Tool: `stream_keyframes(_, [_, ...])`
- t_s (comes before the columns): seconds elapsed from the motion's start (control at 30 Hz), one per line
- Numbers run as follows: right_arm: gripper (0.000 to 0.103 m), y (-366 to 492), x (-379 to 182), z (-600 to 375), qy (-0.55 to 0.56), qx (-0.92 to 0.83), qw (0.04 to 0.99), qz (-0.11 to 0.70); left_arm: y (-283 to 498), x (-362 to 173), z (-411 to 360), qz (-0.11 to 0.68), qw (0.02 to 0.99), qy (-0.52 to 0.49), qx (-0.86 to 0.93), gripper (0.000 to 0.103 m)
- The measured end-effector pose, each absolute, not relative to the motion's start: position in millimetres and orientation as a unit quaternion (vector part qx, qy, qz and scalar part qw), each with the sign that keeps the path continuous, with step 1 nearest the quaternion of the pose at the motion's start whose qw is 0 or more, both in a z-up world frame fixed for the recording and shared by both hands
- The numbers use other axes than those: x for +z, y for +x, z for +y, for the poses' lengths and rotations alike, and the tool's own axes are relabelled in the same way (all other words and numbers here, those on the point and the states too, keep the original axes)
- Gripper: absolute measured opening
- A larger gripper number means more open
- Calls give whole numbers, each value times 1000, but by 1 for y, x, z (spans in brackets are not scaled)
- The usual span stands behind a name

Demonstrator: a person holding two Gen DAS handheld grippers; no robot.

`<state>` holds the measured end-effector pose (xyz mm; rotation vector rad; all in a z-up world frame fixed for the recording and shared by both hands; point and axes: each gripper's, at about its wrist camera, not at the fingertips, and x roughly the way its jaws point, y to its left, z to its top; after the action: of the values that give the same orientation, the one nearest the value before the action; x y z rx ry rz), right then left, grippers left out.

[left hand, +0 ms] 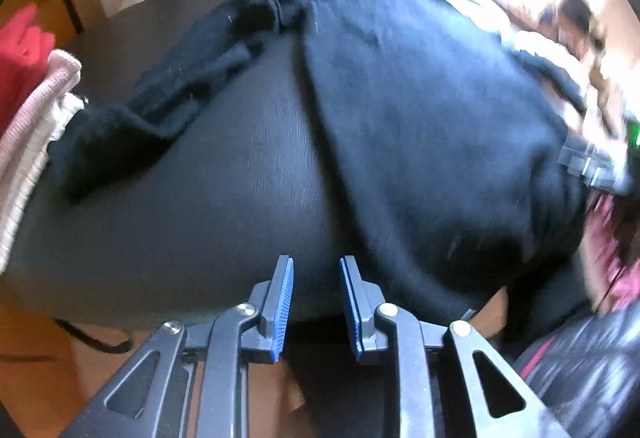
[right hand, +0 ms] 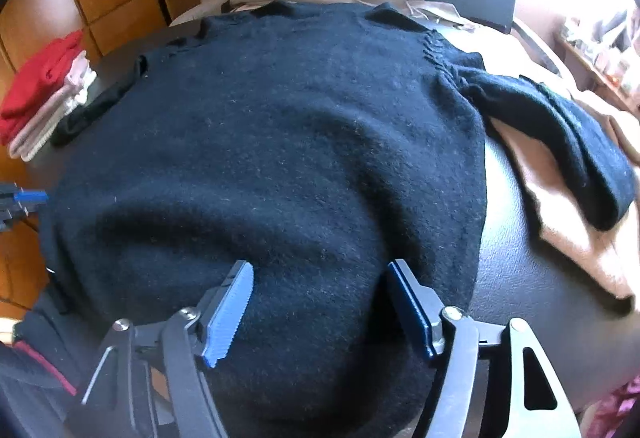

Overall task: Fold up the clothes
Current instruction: 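Smooth the flattened sweater body with both open grippers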

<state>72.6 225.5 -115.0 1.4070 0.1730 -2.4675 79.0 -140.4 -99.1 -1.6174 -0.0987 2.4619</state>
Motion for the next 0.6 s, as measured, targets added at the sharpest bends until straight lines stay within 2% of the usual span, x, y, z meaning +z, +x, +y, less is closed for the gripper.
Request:
stream_keyframes(0.07, [75, 74, -115, 226, 488, -858, 146, 65, 62, -88, -137, -65, 107, -518, 846, 24])
stream_keyframes(0.27, [77, 64, -118, 221, 488, -858, 144, 69, -3, -76, -90, -68, 125, -455, 879, 24])
stream_keyframes(0.33, [77, 58, -119, 219, 489, -858, 141, 68, -23, -80, -75, -71, 133, -448, 881, 25])
stream_keyframes(0.43, [77, 54, -119, 221, 492, -857, 136, 68, -43, -102, -55, -26, 113, -455, 883, 25])
stream_keyframes(0.6, [80, 49, -120, 237, 495, -859, 120, 54, -36, -129, -69, -35, 106, -439, 891, 25])
